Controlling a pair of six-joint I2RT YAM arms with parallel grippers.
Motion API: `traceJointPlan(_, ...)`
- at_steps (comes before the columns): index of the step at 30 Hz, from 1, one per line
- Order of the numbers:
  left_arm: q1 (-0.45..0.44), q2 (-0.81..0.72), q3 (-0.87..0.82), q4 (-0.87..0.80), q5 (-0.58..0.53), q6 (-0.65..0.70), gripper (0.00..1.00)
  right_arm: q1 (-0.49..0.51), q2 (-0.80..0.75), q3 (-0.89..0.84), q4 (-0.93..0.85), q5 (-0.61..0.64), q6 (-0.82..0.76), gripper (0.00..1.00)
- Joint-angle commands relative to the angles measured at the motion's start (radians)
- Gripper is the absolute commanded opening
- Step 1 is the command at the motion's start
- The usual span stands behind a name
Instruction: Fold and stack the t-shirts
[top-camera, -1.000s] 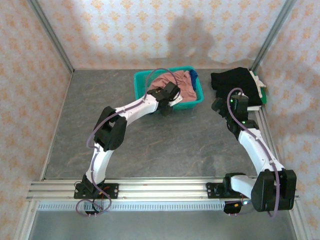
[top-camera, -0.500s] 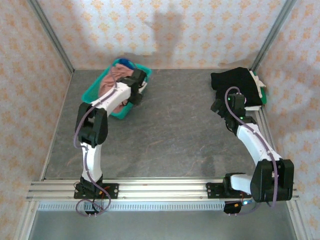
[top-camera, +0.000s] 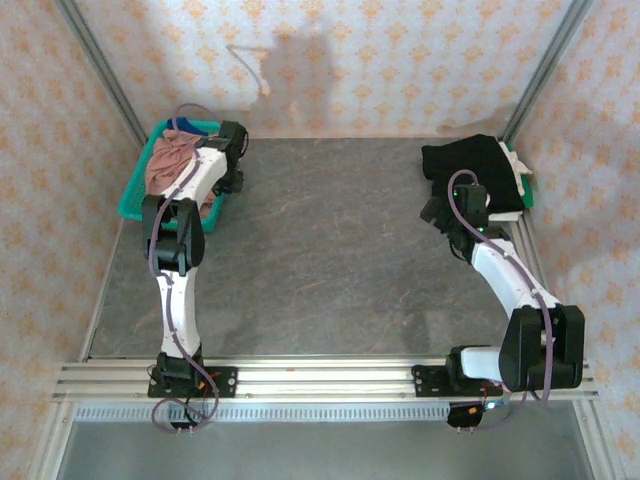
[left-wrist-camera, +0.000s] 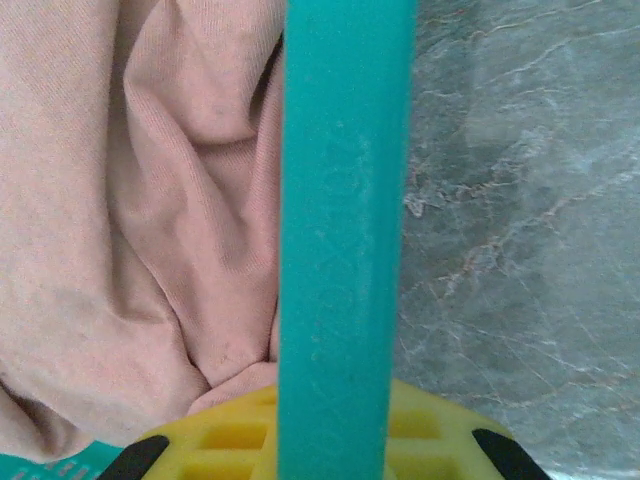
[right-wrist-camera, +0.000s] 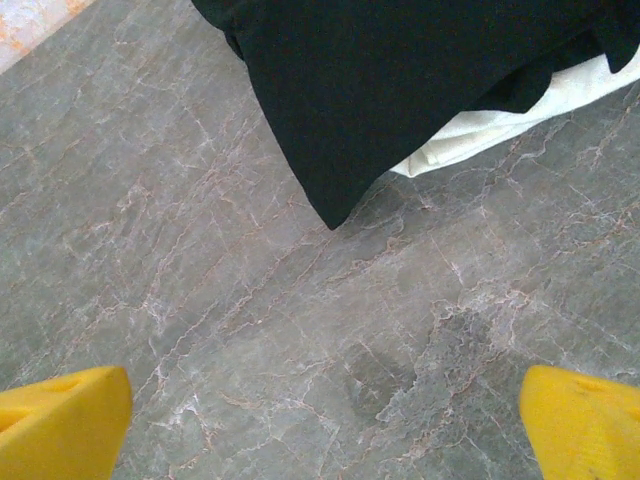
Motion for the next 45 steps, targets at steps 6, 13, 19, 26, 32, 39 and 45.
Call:
traceJointPlan(6, 0.064, 0.055, 0.120, -0.041, -0.063, -0.008, 0.00, 0.003, 0.036, 0.048, -0.029, -0.006, 0.020, 0.99)
traceJointPlan(13, 0.091, 0.121, 0.197, -0.066, -0.099, 0.031, 0.00, 0.003, 0.042, 0.045, -0.022, -0.013, 0.044, 1.00)
traceJointPlan(19, 0.105, 0.143, 0.261, -0.100, -0.089, 0.020, 0.11, 0.005, 0.046, 0.054, -0.029, -0.013, 0.053, 1.00)
traceJointPlan(26, 0.103, 0.035, 0.260, -0.117, 0.052, -0.060, 0.62, 0.022, 0.013, 0.063, -0.039, -0.008, 0.052, 1.00)
traceJointPlan(32, 0.145, -0.057, 0.158, -0.005, 0.126, -0.153, 0.70, 0.043, 0.002, 0.084, -0.066, -0.008, 0.058, 0.99)
traceJointPlan(39, 0.280, 0.042, 0.240, -0.024, 0.178, -0.350, 0.76, 0.060, -0.031, 0.071, -0.069, -0.016, 0.040, 0.96)
traceJointPlan(45, 0.291, 0.201, 0.384, -0.102, 0.200, -0.350, 0.63, 0.062, -0.084, 0.054, -0.082, -0.013, 0.013, 0.94)
